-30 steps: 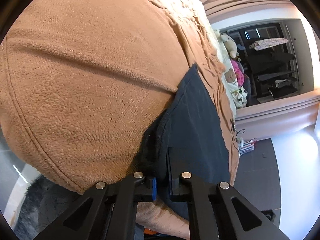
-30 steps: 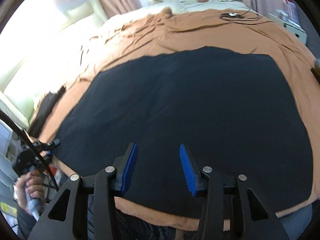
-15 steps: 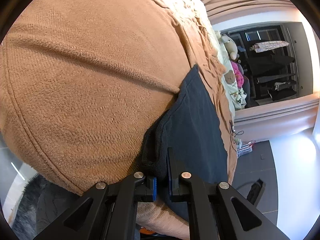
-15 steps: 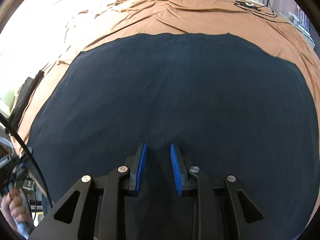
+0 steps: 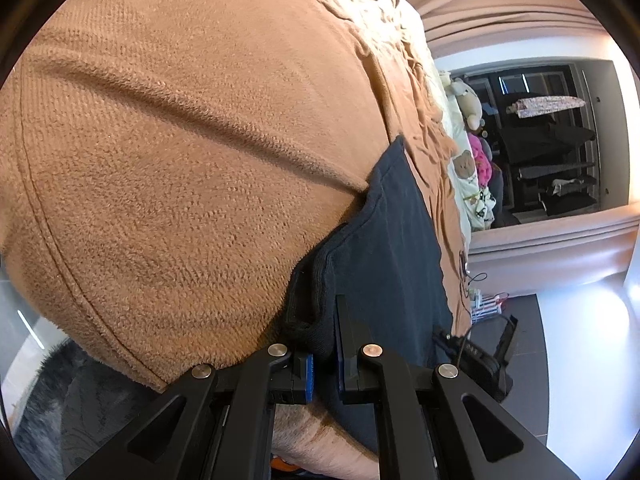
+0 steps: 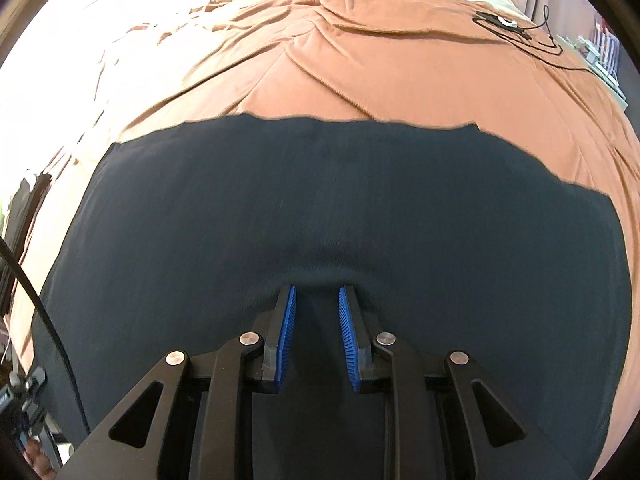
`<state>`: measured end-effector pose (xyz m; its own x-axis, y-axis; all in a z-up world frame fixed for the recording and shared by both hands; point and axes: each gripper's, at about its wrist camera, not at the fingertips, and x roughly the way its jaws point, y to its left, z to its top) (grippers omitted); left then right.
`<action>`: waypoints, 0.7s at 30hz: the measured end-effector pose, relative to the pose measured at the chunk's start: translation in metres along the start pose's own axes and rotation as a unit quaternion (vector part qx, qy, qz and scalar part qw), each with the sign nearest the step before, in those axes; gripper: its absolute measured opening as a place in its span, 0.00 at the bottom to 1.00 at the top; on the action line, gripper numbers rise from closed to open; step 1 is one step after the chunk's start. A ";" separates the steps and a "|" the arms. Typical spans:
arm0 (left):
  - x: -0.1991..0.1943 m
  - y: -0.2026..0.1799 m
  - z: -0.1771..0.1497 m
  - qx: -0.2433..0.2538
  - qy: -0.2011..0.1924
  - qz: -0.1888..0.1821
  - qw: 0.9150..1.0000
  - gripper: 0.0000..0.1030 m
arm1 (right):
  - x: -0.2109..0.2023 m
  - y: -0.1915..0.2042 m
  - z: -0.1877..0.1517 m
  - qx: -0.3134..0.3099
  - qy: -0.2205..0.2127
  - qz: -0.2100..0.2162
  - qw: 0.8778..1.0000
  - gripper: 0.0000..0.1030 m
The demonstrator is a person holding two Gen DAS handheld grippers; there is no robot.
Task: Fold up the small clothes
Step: 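Lift the folded black shirt and flip it over with both tools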
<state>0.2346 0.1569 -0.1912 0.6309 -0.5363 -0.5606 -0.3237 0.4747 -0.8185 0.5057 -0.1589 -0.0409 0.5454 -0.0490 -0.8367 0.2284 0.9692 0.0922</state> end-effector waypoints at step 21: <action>0.005 -0.003 0.003 -0.005 0.008 -0.004 1.000 0.07 | 0.042 -0.012 0.038 0.017 -0.011 -0.028 0.999 0.19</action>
<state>0.2405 0.1546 -0.1916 0.6225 -0.5515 -0.5553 -0.3256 0.4627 -0.8246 0.5567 -0.1821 -0.0563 0.5493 -0.1081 -0.8286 0.2860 0.9560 0.0648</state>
